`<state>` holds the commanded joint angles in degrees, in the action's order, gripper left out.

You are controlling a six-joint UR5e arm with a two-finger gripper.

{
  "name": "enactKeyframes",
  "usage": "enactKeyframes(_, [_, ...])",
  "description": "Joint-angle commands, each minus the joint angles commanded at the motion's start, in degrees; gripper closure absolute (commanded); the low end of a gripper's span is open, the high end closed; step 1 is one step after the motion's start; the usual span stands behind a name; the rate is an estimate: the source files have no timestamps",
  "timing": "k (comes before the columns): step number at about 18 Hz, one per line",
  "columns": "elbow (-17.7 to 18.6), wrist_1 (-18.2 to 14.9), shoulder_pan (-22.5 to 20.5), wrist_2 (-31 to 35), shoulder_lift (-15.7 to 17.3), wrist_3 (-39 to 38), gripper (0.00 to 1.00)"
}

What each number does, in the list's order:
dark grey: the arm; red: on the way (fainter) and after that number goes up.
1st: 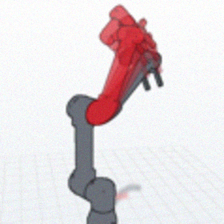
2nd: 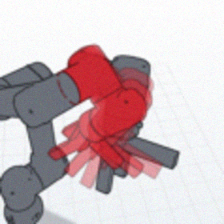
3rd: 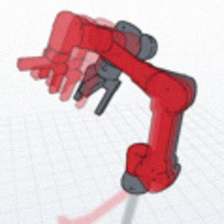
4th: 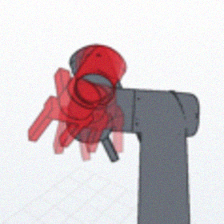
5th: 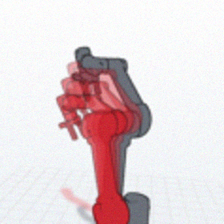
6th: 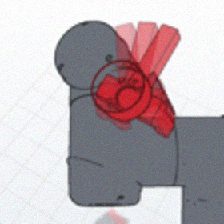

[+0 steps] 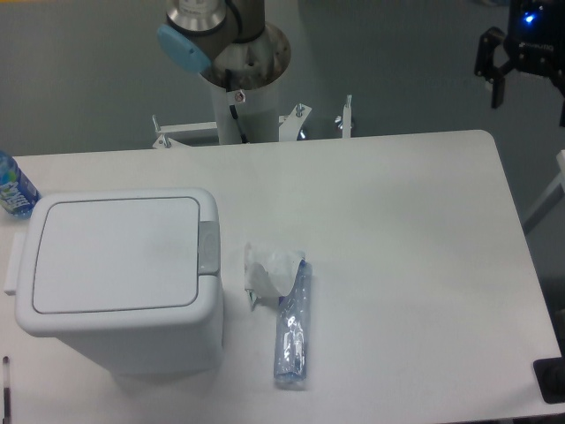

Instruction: Open the trash can

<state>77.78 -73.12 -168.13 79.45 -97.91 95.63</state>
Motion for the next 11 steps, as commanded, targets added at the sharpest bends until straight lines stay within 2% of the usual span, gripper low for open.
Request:
enactKeyframes(3, [0.18,0.09,0.0,0.09,0.0,-0.35,0.0])
enactKeyframes(8, [-0.09,1.22,0.61,-0.18,-0.35,-5.88,0.0])
enactKeyframes(11, [-0.26,2.54,3.15,-0.35,-0.88,-13.15,0.0])
